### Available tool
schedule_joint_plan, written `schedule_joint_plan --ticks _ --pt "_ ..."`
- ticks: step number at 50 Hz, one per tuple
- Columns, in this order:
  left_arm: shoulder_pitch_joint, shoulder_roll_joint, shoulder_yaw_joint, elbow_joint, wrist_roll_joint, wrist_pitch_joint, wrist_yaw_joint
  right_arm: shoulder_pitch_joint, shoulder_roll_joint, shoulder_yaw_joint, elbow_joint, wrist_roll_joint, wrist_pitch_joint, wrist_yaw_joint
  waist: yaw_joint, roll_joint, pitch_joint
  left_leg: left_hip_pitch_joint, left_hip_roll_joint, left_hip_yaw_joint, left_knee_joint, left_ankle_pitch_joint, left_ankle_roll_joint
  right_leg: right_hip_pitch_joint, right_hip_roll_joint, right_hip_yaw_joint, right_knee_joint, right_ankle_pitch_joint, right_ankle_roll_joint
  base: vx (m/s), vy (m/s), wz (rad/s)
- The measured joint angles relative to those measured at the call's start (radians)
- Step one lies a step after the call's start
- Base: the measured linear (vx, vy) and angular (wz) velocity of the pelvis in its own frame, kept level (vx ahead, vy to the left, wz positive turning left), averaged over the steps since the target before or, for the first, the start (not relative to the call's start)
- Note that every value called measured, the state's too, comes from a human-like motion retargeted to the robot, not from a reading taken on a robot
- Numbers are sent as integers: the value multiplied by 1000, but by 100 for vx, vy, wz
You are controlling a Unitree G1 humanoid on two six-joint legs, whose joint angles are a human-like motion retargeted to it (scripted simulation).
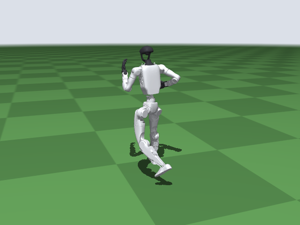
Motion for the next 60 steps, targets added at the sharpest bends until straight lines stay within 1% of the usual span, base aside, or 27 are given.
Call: schedule_joint_plan --ticks 2,4,5,8,10,12,15,17,18,20,23,25,28,30,32,35,38,40,43,45,47,48,50,53,55,58,60 --pt "141 9 28 77 -24 19 5 -164 -4 63 95 -29 -19 -70 55 48 38 -177 56 2 319 -114 35 -33 17 -13 171 -23 -77 121 -42 -5" --pt "294 -2 25 178 -66 34 24 -381 -1 158 219 -93 -12 -132 142 75 89 -302 39 -35 463 -240 96 -51 47 -3 360 -154 -116 113 -44 -51" --pt "373 -9 25 215 -112 33 36 -501 -6 204 275 -137 -7 -159 187 85 106 -376 25 -45 508 -297 105 -61 63 2 441 -218 -129 109 -37 -66" --pt "619 46 43 168 -196 22 -7 -730 27 285 240 -130 -22 -193 350 63 71 -572 -21 10 364 -316 121 -37 98 16 473 -235 -155 109 -27 -73" --pt "772 124 61 94 -252 36 -42 -788 54 299 138 -85 -34 -191 472 26 38 -615 -65 80 73 -244 113 2 100 44 453 -175 -175 112 -5 -70" --pt "906 171 93 43 -326 60 -69 -804 48 298 22 -86 -40 -173 568 30 22 -547 -82 149 -351 -102 41 48 130 83 489 -83 -187 117 6 -45" --pt "1072 182 177 -12 -368 96 -130 -786 5 282 -130 -47 -57 -116 625 143 -7 -444 -17 315 -786 170 -127 108 269 152 637 34 -189 121 7 25" --pt "1122 171 232 -48 -364 117 -158 -758 -32 268 -183 -34 -61 -90 611 215 -28 -439 20 403 -833 293 -203 113 334 168 783 23 -210 118 3 95" --pt "1122 163 251 -64 -366 128 -162 -749 -54 262 -195 -36 -58 -84 595 241 -35 -437 26 427 -824 322 -210 100 342 165 876 -16 -229 111 2 124" --pt "1060 144 251 -77 -366 143 -153 -743 -95 259 -184 -43 -50 -80 548 255 -34 -427 3 426 -765 230 -136 44 309 163 1089 -142 -255 103 2 162" --pt "774 113 111 25 -365 137 -62 -730 -101 288 -41 -48 -23 -99 438 219 16 -473 -56 288 -427 -120 53 -46 199 197 1389 -400 -280 87 -3 239" --pt "491 116 5 121 -314 90 17 -692 -68 295 103 -46 -23 -140 376 222 64 -512 -66 195 -197 -242 63 -106 170 226 1539 -547 -311 69 -6 285" --pt "123 109 -127 155 -188 87 25 -577 -34 274 186 -41 -37 -127 297 252 87 -467 -118 42 -160 -275 12 -243 227 309 1613 -619 -318 57 0 286" --pt "-43 77 -182 113 -198 71 23 -491 -36 255 159 -3 -48 -97 223 278 76 -402 -157 -76 -250 -236 0 -323 282 350 1550 -618 -314 54 8 287" --pt "-124 57 -196 59 -183 42 24 -394 -41 214 118 43 -53 -67 125 327 63 -322 -150 -208 -386 -129 -73 -343 336 339 1364 -585 -315 58 12 318" --pt "-152 20 -203 -10 -255 18 -14 -248 -31 129 64 95 -39 -15 -33 395 49 -202 -112 -411 -597 116 -201 -261 373 274 901 -453 -286 60 11 357" --pt "-130 7 -234 -50 -344 -19 -27 -133 22 62 36 112 -27 -9 -133 357 0 -144 -154 -482 -691 266 -272 -109 322 255 361 -332 -194 63 0 366" --pt "-131 30 -244 -40 -249 -52 81 -78 61 21 14 80 -12 -29 -151 277 -22 -105 -203 -403 -678 252 -244 -12 266 297 115 -280 -120 63 -13 335" --pt "-110 41 -255 -29 -168 -18 6 -50 80 -7 -31 0 5 -23 -93 148 -51 -210 -229 -116 -309 48 -96 46 176 308 32 -267 -72 54 -19 254" --pt "-63 31 -222 -38 -249 -17 -30 -63 18 -39 -68 -20 -15 -34 -63 133 -43 -379 -133 54 106 -105 -81 63 146 250 68 -253 -130 45 -19 218" --pt "13 -37 -209 -18 -399 -18 -8 -139 -35 -8 -43 -19 -23 -68 -9 136 -9 -503 -73 80 381 -243 37 49 122 192 187 -268 -148 37 -17 168" --pt "63 -55 -187 6 -399 -13 19 -197 -70 18 -10 -8 -26 -82 23 153 16 -563 -52 67 486 -301 70 27 123 170 281 -313 -148 38 -14 117" --pt "219 -39 -92 52 -258 17 -22 -350 -145 83 67 -33 -33 -77 94 183 53 -665 -26 41 611 -377 71 -14 131 138 458 -406 -135 44 -11 67" --pt "513 5 8 -18 -403 1 -46 -603 -148 189 56 -83 -42 -125 233 170 20 -757 18 118 560 -417 61 9 128 113 483 -436 -121 59 -1 30" --pt "668 112 60 -87 -470 -1 -74 -706 -72 213 -22 -18 -50 -127 342 128 -39 -780 42 226 413 -430 91 57 111 89 400 -372 -113 71 14 62" --pt "817 226 95 -126 -470 15 -164 -801 21 264 -133 -5 -45 -87 445 35 -139 -746 -36 382 -32 -353 121 131 70 33 233 -132 -91 75 34 128" --pt "913 238 142 -138 -453 22 -180 -828 50 311 -202 -15 -36 -63 478 6 -164 -647 -105 464 -393 -259 46 204 69 29 158 39 -88 85 49 140"
